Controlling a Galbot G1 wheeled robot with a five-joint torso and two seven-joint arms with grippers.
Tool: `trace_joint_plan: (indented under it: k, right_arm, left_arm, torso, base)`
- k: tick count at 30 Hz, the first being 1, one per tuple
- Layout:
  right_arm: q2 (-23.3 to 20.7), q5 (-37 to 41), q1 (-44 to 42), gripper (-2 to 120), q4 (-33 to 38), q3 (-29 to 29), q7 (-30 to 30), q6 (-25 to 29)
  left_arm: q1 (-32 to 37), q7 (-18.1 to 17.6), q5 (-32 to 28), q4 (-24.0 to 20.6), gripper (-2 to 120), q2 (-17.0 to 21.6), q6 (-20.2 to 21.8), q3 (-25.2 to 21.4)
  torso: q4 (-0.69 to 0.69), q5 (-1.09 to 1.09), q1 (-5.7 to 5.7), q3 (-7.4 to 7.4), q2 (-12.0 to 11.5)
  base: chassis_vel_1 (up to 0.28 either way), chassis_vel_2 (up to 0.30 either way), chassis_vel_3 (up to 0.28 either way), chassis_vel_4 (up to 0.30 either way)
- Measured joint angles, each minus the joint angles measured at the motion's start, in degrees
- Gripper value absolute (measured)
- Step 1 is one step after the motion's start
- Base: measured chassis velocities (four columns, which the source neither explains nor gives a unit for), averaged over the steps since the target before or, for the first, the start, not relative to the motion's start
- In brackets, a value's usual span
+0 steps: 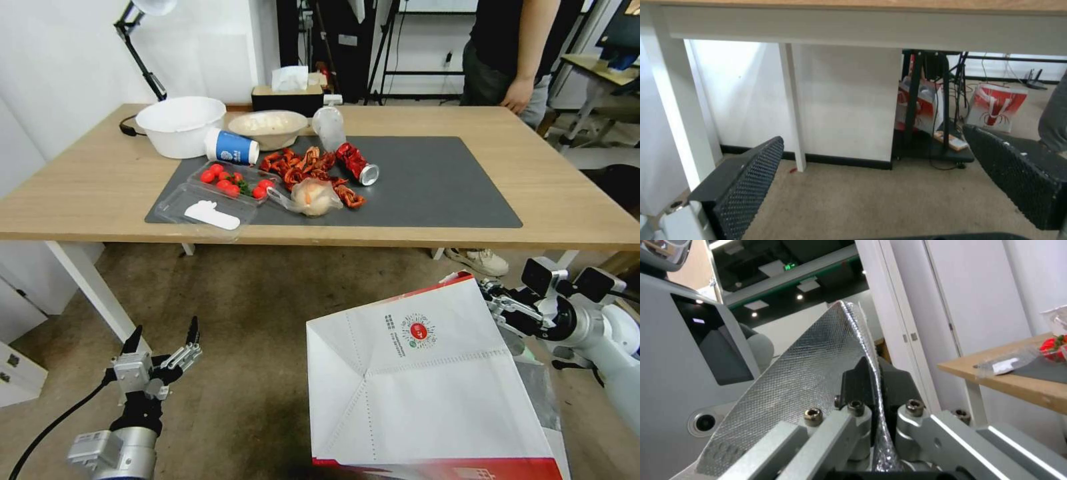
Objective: Pick up the food delivery bag from the floor and place it on the table.
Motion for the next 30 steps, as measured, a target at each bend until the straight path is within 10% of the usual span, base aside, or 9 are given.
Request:
trace_joint_plan:
  k: [30]
  right_arm:
    - [0.2, -0.3, 0.0, 0, 0.1, 0.1, -0.1, 0.0]
  left_arm:
    - [0.2, 0.1, 0.5, -0.5, 100, -0.4, -0.1, 0.0]
  torso:
    - [0.00, 0.00, 3.20, 4.84, 8.0]
  base:
    - [0.000, 0.000, 0.000, 0.000]
